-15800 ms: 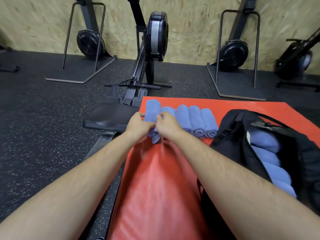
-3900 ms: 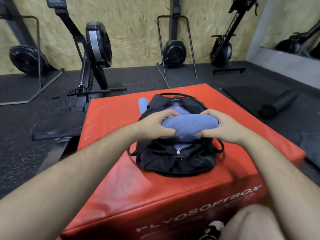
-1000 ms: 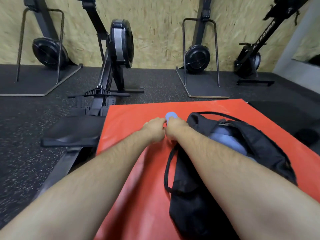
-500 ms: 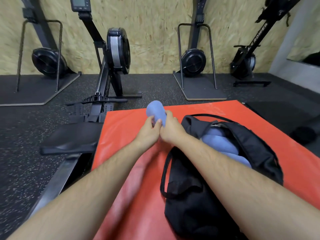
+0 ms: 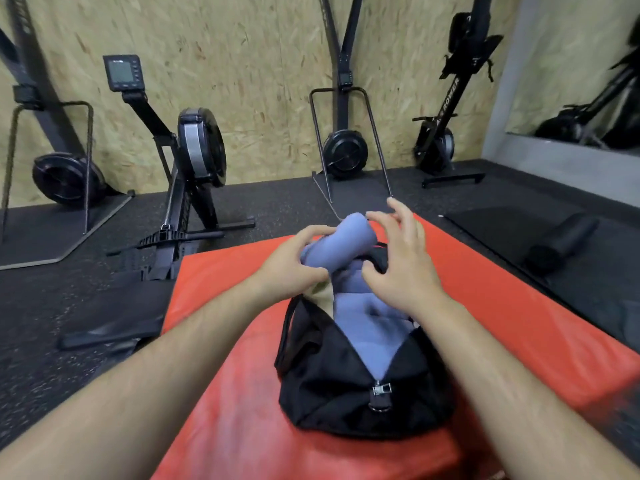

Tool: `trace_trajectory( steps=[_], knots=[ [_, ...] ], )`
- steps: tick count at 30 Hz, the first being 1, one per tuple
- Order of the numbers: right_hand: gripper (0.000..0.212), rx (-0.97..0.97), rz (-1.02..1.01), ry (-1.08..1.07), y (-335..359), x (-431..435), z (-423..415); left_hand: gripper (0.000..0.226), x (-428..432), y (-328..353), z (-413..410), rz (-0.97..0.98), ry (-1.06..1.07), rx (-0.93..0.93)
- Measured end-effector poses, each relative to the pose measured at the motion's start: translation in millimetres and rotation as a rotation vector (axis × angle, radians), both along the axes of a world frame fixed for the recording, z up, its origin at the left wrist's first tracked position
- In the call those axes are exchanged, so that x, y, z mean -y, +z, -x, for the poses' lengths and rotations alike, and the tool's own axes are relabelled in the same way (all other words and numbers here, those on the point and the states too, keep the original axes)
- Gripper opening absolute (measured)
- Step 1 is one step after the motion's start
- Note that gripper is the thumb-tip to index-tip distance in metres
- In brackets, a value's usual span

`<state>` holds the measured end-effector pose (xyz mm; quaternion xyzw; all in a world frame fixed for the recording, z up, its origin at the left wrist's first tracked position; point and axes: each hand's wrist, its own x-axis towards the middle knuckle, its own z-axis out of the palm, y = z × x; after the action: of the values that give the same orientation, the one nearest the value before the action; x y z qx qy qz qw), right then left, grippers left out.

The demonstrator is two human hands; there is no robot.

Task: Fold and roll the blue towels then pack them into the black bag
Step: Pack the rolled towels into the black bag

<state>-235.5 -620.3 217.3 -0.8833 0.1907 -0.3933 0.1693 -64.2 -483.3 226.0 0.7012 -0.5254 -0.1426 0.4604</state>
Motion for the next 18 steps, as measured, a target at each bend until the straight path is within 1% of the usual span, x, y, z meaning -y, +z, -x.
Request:
trace_trajectory(
  steps=[2, 3, 4, 5, 7, 9, 10, 11, 12, 13, 14, 15, 16, 17, 18],
  knots=[
    [0.085, -0.09, -0.046, 0.109, -0.2, 14.1, 21.3, 0.068, 4.3, -1.1, 11.0, -0.067, -0.066, 0.082],
    [0.085, -0.135, -0.09, 0.199, -2.5, 20.7, 27.4, 0.068, 6.5, -2.3, 15.8, -0.096, -0.084, 0.12],
    [0.081, -0.163, -0.114, 0.269, -6.3, 26.6, 31.4, 0.067, 9.1, -4.6, 18.1, -0.131, -0.086, 0.153],
    [0.075, -0.188, -0.12, 0.295, -10.5, 31.6, 34.3, 0.067, 11.7, -6.8, 20.9, -0.156, -0.089, 0.174],
    [0.062, -0.236, -0.12, 0.259, -16.9, 41.9, 38.2, 0.066, 16.0, -11.1, 25.7, -0.179, -0.073, 0.229],
    [0.05, -0.261, -0.124, 0.184, -21.1, 52.2, 43.6, 0.068, 17.6, -15.1, 28.7, -0.219, 0.066, 0.374],
    [0.047, -0.261, -0.131, 0.15, -22.6, 57.0, 46.9, 0.073, 17.0, -16.8, 28.6, -0.273, 0.201, 0.438],
    [0.044, -0.254, -0.143, 0.127, -24.4, 61.2, 49.4, 0.078, 14.9, -18.7, 27.2, -0.352, 0.351, 0.452],
    [0.042, -0.247, -0.155, 0.115, -26.0, 63.5, 51.1, 0.081, 12.6, -22.1, 24.5, -0.458, 0.479, 0.421],
    [0.041, -0.249, -0.162, 0.109, -27.7, 64.1, 51.7, 0.079, 9.6, -25.6, 21.6, -0.569, 0.553, 0.372],
    [0.041, -0.266, -0.164, 0.107, -29.7, 63.5, 51.0, 0.07, 7.3, -28.4, 18.7, -0.655, 0.568, 0.305],
    [0.042, -0.296, -0.162, 0.107, -31.8, 62.1, 49.3, 0.054, 5.0, -29.1, 18.0, -0.682, 0.539, 0.217],
    [0.043, -0.332, -0.159, 0.106, -33.8, 60.2, 47.1, 0.037, 3.3, -29.3, 17.4, -0.648, 0.507, 0.118],
    [0.044, -0.367, -0.157, 0.102, -35.6, 58.2, 44.7, 0.025, 2.0, -28.8, 18.0, -0.589, 0.49, 0.05],
    [0.045, -0.396, -0.157, 0.094, -37.1, 55.8, 42.7, 0.022, 0.8, -26.2, 19.7, -0.51, 0.5, 0.019]
  ],
)
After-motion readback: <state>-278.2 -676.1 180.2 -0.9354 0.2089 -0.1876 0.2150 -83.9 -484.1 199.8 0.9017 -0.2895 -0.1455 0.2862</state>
